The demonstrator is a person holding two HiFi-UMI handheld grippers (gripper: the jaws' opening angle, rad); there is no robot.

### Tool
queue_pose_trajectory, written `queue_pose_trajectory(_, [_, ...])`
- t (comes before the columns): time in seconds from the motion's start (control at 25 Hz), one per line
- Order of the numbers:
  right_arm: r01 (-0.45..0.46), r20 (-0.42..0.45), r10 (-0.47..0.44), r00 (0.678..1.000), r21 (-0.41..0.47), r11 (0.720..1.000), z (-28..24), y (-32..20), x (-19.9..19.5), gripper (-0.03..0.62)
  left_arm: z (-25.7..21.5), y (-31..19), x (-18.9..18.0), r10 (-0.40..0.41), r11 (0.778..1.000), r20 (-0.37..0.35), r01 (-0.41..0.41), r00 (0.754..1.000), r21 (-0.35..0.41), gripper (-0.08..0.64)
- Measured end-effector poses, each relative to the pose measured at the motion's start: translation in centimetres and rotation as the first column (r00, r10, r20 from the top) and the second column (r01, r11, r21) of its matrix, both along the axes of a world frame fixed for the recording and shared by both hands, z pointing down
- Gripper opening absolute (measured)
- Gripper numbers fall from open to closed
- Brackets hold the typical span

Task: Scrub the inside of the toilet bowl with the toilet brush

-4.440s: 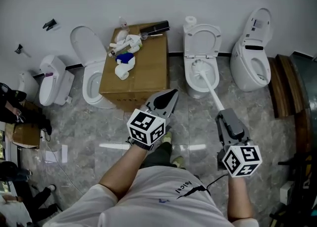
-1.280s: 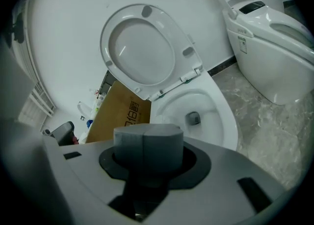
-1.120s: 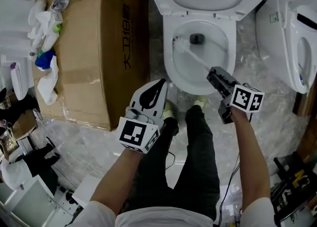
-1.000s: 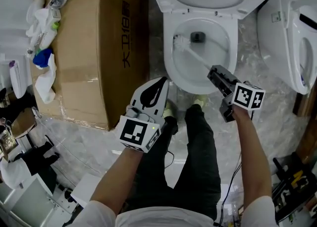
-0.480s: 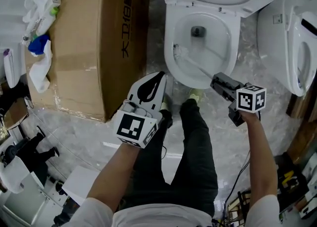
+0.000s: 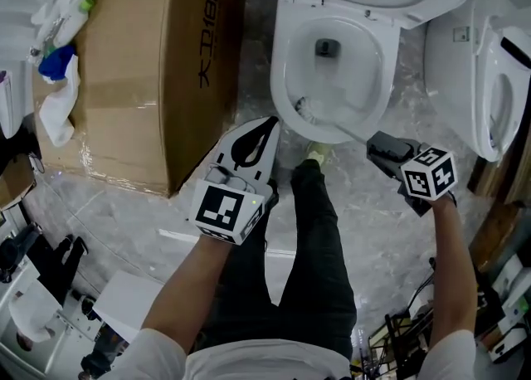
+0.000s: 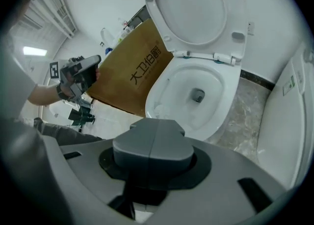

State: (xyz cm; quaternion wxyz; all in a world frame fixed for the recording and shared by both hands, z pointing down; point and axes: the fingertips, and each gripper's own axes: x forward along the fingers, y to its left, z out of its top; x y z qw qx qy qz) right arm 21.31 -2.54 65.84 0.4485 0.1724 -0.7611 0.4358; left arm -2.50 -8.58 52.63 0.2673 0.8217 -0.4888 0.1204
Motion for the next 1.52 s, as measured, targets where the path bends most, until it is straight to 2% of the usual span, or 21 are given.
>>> queue_pose_trajectory(0.16, [0.128, -0.078, -0.126, 0.989, 0.027, 0.991, -1.0, 0.1, 1.3, 0.166, 0.2, 0.0, 0.0, -0.004, 1.000, -0.009, 0.004, 1.000, -0.004, 0.006])
queue_pose_trajectory(0.32, [0.244, -0.150, -0.235, 0.960, 0.044, 0.969, -1.8, -0.3, 2.0, 0.166, 0.4, 0.0, 0.2, -0.005, 1.000, -0.016, 0.005, 1.000, -0.007, 0.006])
queue_pose_trajectory(0.44, [0.331, -0.211, -0.314, 0.926, 0.049, 0.942, -2.3, -0.8, 2.4, 0.166, 0.5, 0.0, 0.4, 0.002, 1.000, -0.014, -0.002, 1.000, -0.002, 0.006])
queue_pose_trajectory(0.64, [0.454, -0.322, -0.416, 0.850, 0.048, 0.890, -3.3, -1.9, 3.2, 0.166, 0.7, 0.0, 0.4, 0.007, 1.000, -0.019, -0.007, 1.000, 0.001, 0.005])
queue_pose_trajectory(0.84, [0.507, -0.384, -0.454, 0.804, 0.046, 0.861, -3.9, -2.5, 3.3, 0.166, 0.6, -0.6, 0.8, 0.012, 1.000, -0.030, -0.012, 0.999, 0.004, 0.006])
queue_pose_trajectory(1.04, [0.598, -0.466, -0.505, 0.726, 0.067, 0.798, -4.0, -3.1, 3.5, 0.165, 0.5, -0.7, 1.5, 0.044, 0.999, -0.031, -0.044, 0.999, 0.012, 0.006])
queue_pose_trajectory(1.28, [0.673, -0.549, -0.533, 0.644, 0.075, 0.736, -4.4, -3.9, 3.9, 0.164, 0.9, -0.7, 1.8, 0.062, 0.998, -0.034, -0.062, 0.998, 0.003, 0.006])
queue_pose_trajectory(1.52, [0.693, -0.611, -0.507, 0.608, 0.096, 0.715, -4.2, -5.0, 3.8, 0.164, 1.3, -1.0, 1.5, 0.071, 0.997, -0.029, -0.071, 0.997, 0.001, 0.006])
